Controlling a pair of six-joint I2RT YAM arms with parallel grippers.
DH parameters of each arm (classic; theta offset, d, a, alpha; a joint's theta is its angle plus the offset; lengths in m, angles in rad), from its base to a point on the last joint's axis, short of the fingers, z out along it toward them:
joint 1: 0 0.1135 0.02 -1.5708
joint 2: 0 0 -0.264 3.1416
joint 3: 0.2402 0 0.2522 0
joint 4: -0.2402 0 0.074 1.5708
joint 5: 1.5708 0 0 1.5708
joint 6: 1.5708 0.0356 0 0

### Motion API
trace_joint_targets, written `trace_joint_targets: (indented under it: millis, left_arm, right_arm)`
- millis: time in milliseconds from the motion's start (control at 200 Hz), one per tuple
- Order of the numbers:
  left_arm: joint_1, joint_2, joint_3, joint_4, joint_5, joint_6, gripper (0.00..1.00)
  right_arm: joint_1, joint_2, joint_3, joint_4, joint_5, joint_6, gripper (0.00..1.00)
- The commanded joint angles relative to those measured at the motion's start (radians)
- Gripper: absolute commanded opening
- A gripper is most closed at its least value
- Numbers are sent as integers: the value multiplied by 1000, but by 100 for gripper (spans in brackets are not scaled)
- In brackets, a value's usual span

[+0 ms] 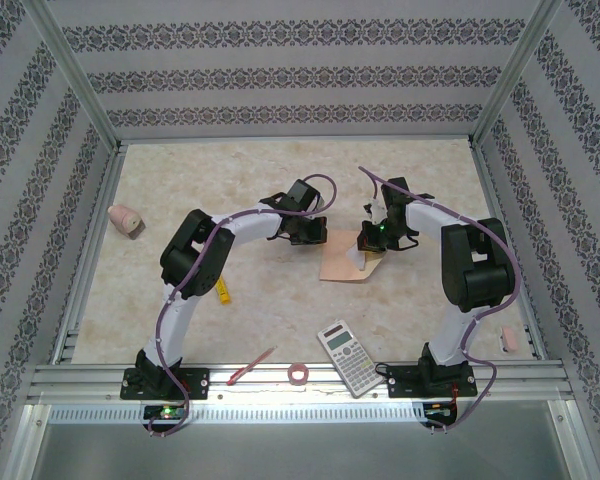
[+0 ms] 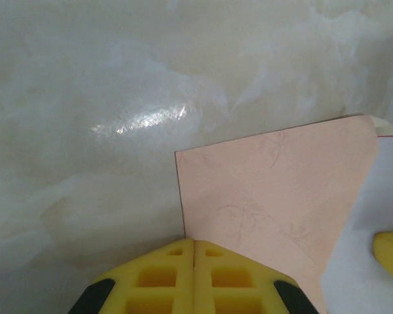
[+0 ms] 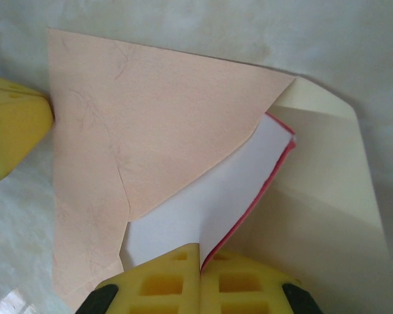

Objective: Place the letter into the envelope and seal it

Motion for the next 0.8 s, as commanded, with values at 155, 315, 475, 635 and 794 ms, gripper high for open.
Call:
trace_joint_targets:
  millis: [155,315,475,635,794]
  left_arm:
    - [-13,22,16,12,3,2,0]
    - [-9,-17,28,-17,-26,36,0]
    - [-9,-25,46,-25,-19,43,0]
    - [-10,-11,38,-10,-6,27,0]
    - [-13,-8,24,9,7,6,0]
  right_arm:
    - [14,-32,-6,-30,108,19,0]
    - [16,-65,-23,0,116,38,0]
    - [18,-59,-19,-2,112,33,0]
    - [22,-46,-22,2,83,18,0]
    - [32,-31,-30,36,65,35,0]
